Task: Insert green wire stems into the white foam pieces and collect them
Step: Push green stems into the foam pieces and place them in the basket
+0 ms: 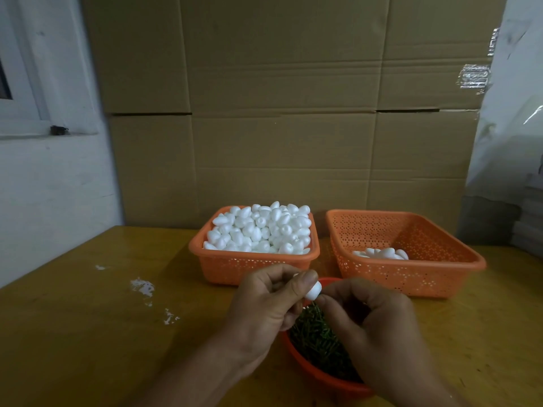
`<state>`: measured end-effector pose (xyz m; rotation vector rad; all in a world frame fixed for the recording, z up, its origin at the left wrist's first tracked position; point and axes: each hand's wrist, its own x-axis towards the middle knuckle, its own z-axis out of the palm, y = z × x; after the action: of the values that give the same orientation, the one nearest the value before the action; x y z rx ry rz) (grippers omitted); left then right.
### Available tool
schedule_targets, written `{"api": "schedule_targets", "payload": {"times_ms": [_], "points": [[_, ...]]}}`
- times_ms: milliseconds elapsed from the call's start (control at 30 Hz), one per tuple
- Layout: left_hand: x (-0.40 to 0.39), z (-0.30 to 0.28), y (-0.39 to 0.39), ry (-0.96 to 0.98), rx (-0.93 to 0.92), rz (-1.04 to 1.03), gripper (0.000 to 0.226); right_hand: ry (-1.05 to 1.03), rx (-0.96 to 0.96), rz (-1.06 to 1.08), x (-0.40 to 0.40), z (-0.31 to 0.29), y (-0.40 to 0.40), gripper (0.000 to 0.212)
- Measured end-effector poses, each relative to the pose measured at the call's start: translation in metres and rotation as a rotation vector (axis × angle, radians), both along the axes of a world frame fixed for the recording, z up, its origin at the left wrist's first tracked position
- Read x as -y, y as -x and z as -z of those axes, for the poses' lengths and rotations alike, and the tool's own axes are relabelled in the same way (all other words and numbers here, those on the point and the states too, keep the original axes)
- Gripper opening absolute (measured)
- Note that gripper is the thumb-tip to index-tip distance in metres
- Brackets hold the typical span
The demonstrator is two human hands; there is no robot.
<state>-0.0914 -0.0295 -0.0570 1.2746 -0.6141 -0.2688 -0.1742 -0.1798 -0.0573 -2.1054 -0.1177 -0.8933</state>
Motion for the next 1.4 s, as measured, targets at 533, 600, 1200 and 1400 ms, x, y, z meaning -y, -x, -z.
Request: {"api": "schedule_targets", "payload": {"times_ms": [533, 600, 1200, 1400], "points": [[-0.001, 0.003, 0.0, -0.066, 0.223, -0.02, 0.031, -0.119, -0.02, -0.039, -0.001, -0.003, 0.0, 0.018], [0.0, 0.002, 0.001, -0.08, 0.268, -0.034, 0.029, -0.114, -0.017, -0.03, -0.001, -0.002, 0.0, 0.018], [-0.005, 0.0, -0.003, -0.106, 0.346, 0.007, 0.019, -0.141, -0.088, -0.088, 0.0, 0.0, -0.002, 0.015], [-0.002, 0.002, -0.001, -0.098, 0.334, 0.027, 0.031, -0.246, -0.102, -0.087, 0.006, -0.009, -0.006, 0.01]]}}
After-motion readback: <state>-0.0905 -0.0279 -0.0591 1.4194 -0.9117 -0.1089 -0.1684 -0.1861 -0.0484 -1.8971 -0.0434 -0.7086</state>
